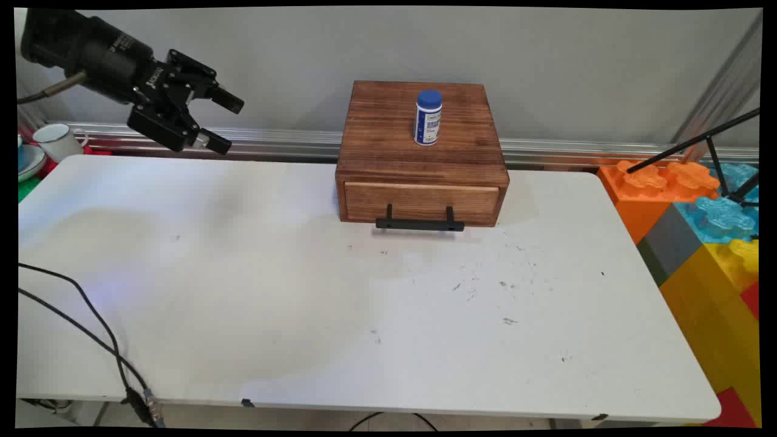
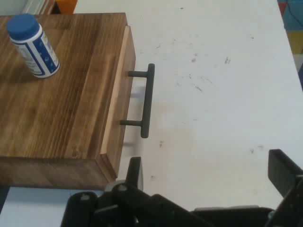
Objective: Open the drawer
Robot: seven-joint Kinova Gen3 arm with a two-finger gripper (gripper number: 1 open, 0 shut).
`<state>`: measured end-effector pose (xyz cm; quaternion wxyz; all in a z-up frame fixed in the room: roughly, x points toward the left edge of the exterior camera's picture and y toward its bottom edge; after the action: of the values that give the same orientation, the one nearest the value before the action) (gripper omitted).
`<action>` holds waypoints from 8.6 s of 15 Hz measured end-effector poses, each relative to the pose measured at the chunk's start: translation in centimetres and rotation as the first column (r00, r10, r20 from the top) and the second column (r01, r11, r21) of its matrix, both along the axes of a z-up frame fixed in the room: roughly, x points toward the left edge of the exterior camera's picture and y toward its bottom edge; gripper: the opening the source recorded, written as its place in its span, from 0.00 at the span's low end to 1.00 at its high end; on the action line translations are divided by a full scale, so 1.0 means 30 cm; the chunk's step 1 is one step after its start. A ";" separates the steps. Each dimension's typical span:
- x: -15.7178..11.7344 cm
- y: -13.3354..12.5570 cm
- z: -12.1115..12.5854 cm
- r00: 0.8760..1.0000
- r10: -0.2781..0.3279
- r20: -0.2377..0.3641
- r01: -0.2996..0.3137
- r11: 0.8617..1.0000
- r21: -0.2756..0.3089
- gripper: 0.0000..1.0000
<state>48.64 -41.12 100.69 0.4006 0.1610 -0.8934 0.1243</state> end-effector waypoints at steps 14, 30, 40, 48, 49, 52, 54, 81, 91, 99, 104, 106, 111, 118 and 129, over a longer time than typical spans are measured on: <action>-0.148 -0.063 -0.002 0.999 0.024 0.044 -0.024 1.000 0.001 1.00; -0.701 -0.302 -0.182 0.962 0.061 0.268 -0.065 0.998 0.007 1.00; -0.937 -0.437 -0.443 0.919 -0.011 0.395 0.002 1.000 0.023 1.00; -1.030 -0.489 -0.575 0.899 -0.049 0.436 0.041 0.999 0.029 1.00; -1.037 -0.493 -0.587 0.898 -0.050 0.438 0.041 0.999 0.031 1.00; -1.068 -0.509 -0.636 0.895 -0.050 0.442 0.035 0.999 0.040 1.00; -1.087 -0.519 -0.669 0.895 -0.047 0.444 0.029 0.998 0.047 1.00; -1.175 -0.401 -0.767 0.890 -0.044 0.453 -0.007 0.994 0.112 1.00; -1.194 -0.208 -0.728 0.894 -0.057 0.445 0.004 0.993 0.121 1.00; -1.213 -0.020 -0.708 0.893 -0.087 0.441 0.037 0.992 0.122 1.00; -1.221 0.057 -0.706 0.892 -0.095 0.442 0.045 0.991 0.123 1.00; -1.225 0.091 -0.704 0.892 -0.099 0.441 0.049 0.991 0.124 1.00; -1.237 0.181 -0.695 0.893 -0.112 0.436 0.059 0.990 0.131 1.00; -1.273 0.285 -0.708 0.895 -0.123 0.429 0.071 0.988 0.135 1.00; -1.327 0.391 -0.722 0.902 -0.142 0.408 0.094 0.986 0.136 1.00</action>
<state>8.84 -29.39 79.04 0.1978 0.0989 -0.9719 0.0805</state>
